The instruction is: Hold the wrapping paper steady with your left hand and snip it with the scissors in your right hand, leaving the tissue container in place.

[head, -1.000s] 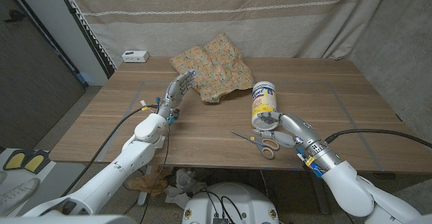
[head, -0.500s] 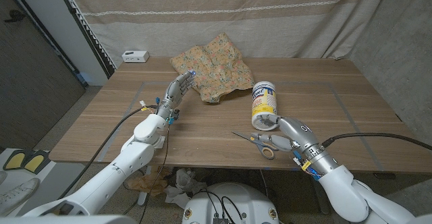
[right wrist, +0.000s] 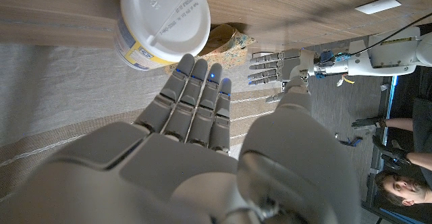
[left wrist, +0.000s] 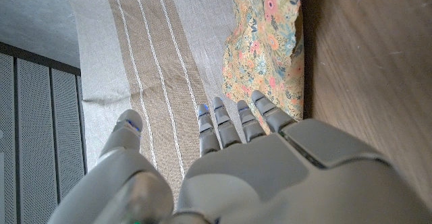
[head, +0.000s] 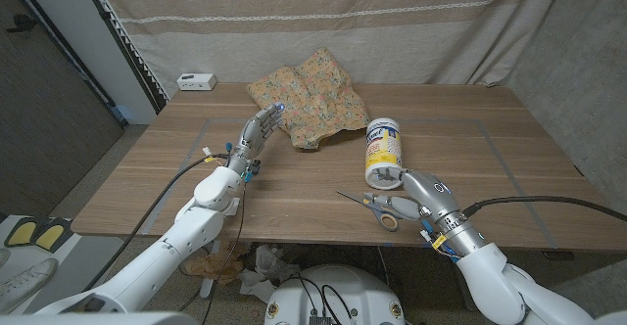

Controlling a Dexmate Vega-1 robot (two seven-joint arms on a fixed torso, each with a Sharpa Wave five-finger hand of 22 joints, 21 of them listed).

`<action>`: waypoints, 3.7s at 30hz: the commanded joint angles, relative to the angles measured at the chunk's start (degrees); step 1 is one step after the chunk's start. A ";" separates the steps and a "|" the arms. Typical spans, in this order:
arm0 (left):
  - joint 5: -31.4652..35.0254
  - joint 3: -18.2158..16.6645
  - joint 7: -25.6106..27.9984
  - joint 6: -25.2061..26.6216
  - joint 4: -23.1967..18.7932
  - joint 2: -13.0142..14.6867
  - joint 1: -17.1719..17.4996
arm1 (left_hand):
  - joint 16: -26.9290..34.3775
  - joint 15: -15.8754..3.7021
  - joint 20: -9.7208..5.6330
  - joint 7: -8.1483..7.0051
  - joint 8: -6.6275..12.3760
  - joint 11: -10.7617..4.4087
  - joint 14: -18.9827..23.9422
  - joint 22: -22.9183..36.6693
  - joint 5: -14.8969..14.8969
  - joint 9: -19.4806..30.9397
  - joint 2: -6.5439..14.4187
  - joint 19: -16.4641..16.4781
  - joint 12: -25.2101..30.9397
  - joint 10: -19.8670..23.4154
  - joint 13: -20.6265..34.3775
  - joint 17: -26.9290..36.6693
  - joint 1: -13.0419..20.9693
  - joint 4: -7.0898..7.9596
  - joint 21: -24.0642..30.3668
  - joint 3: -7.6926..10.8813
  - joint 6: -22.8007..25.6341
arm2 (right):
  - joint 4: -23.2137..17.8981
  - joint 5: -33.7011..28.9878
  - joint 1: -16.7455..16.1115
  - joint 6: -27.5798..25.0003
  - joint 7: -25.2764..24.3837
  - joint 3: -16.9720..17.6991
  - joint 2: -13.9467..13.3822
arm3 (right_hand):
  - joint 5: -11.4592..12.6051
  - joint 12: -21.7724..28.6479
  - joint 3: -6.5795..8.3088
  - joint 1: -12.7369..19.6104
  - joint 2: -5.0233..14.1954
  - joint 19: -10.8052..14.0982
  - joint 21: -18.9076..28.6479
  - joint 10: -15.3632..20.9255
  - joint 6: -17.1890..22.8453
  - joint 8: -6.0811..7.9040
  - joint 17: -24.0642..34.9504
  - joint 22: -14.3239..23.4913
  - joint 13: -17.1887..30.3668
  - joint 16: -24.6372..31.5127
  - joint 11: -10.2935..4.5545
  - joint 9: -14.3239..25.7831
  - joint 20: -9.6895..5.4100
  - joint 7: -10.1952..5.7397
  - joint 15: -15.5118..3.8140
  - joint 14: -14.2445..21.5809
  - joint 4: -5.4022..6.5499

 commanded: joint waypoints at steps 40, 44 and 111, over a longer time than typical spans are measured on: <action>-0.64 -0.75 -0.29 -0.69 -1.14 0.88 1.78 | 0.14 -4.29 -2.94 0.16 0.17 -0.08 -0.27 0.27 0.07 0.20 -0.34 -0.49 0.22 -0.01 0.12 0.21 0.03 0.07 0.42 -0.45 0.01 | -1.92 -5.07 7.43 -19.71 1.39 -13.17 -4.80 | -0.87 -0.81 1.33 2.37 0.50 0.95 0.51 -0.59 0.75 -0.59 -0.57 -0.17 -0.27 -0.48 2.55 0.16 0.00 1.56 -2.83 0.59 0.23; -0.76 -0.91 -0.27 -0.78 -1.45 1.04 2.07 | 0.14 -4.33 -2.90 0.13 0.14 0.04 -0.30 0.27 0.07 0.20 -0.34 -0.51 0.23 0.02 0.12 0.21 0.02 0.08 0.42 -0.47 -0.06 | -1.86 -4.62 7.91 -20.37 1.66 -13.62 -5.21 | -0.91 -0.82 1.34 2.32 0.48 0.53 0.37 -0.54 0.52 -0.71 -0.59 -0.17 -0.26 -0.68 2.67 0.16 0.08 1.75 -3.03 0.15 0.29; -1.14 -1.03 -0.50 -0.26 -1.67 1.41 2.62 | 0.15 -4.04 -3.15 0.24 0.19 0.03 -0.63 0.26 0.14 0.21 -0.27 -0.68 0.25 -0.13 0.12 0.21 -0.05 0.12 0.46 -0.91 -0.06 | 0.03 -11.05 16.42 -31.54 9.03 -24.45 -7.04 | -1.99 -1.06 2.58 2.56 1.63 -3.67 -0.85 -2.27 -1.40 -1.30 -0.71 -0.10 1.02 -2.79 1.10 0.66 1.51 -0.45 -2.36 -3.67 0.99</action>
